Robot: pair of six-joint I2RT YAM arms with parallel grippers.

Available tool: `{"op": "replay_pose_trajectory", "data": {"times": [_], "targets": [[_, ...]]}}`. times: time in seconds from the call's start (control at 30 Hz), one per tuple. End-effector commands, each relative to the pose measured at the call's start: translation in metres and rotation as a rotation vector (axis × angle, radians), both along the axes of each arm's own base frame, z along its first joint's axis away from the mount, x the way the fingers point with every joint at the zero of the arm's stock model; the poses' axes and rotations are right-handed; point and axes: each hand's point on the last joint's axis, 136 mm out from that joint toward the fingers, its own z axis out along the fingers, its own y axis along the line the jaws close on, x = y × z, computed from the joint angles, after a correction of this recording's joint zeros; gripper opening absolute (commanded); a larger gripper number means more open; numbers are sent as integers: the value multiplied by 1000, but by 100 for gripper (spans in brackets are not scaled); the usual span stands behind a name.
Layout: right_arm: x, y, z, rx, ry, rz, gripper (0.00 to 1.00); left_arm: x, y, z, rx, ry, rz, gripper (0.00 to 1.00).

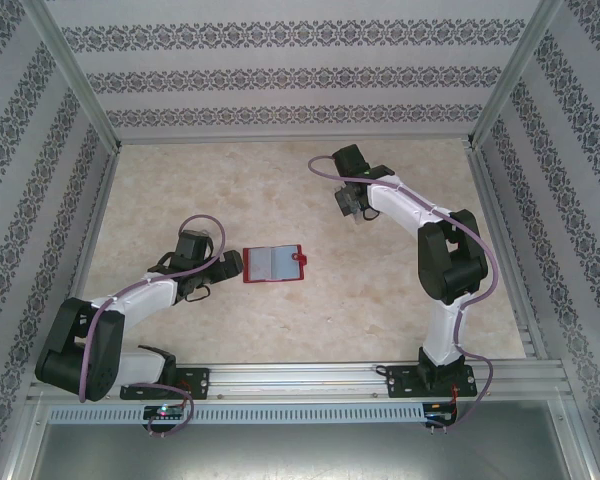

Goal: Put the credit cards into the card holder
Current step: Pick up the credit card from the storage box.

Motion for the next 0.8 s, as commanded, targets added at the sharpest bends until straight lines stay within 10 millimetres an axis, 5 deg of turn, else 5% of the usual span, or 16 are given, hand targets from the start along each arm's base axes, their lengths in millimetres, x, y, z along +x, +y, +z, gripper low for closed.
{"op": "replay_pose_trajectory", "data": {"times": [0.0,0.23,0.77], "targets": [[6,-9,24,-55,-73,-23,98,8,-6,7,9,-31,-26,100],[8,-10,16,-88,-40,-24,97,8,-6,5,9,-20,-25,100],[5,7,11,27,-3,30,40,9,-7,-4,47,27,-35,100]]}}
